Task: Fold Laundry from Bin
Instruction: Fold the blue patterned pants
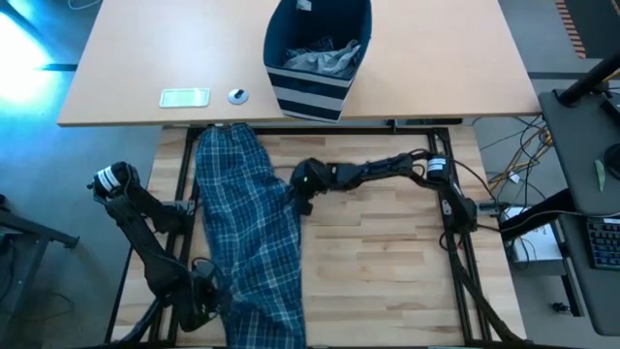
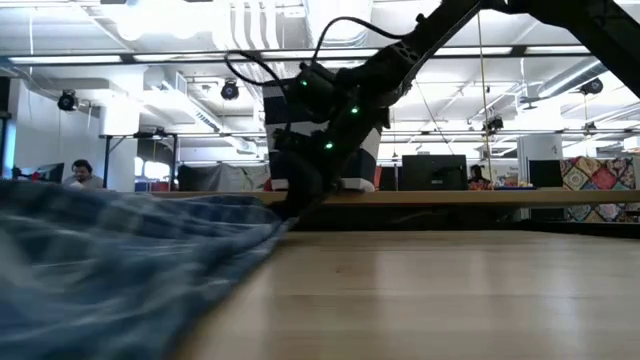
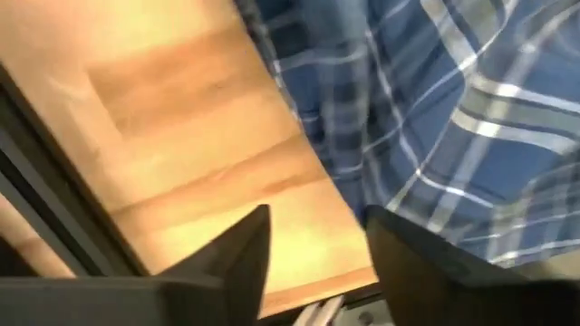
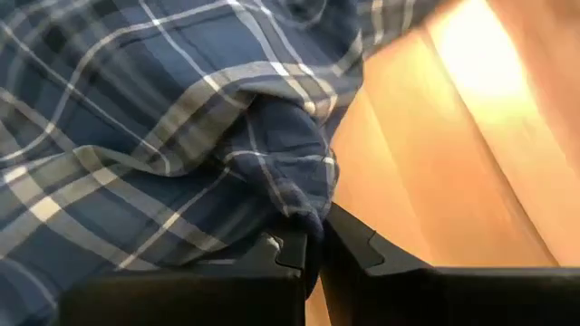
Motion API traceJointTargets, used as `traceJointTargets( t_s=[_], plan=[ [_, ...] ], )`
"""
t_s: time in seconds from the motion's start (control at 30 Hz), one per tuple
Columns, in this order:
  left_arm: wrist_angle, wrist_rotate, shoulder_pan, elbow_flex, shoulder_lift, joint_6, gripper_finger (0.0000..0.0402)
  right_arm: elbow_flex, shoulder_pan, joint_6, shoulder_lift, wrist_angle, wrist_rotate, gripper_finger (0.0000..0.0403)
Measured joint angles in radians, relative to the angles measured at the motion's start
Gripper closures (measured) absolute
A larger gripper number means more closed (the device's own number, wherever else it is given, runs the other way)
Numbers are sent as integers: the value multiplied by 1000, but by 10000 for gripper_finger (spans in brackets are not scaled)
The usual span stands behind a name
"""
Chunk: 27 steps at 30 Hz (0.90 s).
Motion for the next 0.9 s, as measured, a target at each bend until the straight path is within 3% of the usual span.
traceJointTargets(
  t_s=[0.17, 0.37, 0.53, 0.67, 0.77, 0.9],
  plan=[
    [-158, -165, 58, 38, -86, 21, 163, 0, -71, -9, -66, -168, -96, 328],
    [-176, -374, 257, -75, -240, 150, 161, -1, -134, -21, -113, -215, -218, 239],
    [-20, -382, 539, -256, -308, 432, 177, -8, -125, -24, -83, -202, -213, 203],
    [168, -268, 745, -409, -297, 692, 188, -12, -124, -36, -50, -215, -81, 198],
    [150, -186, 861, -485, -279, 760, 194, -12, -144, -65, -51, -221, 16, 197],
    [96, -186, 952, -511, -294, 864, 199, -12, -193, -94, -106, -266, 59, 197]
  ],
)
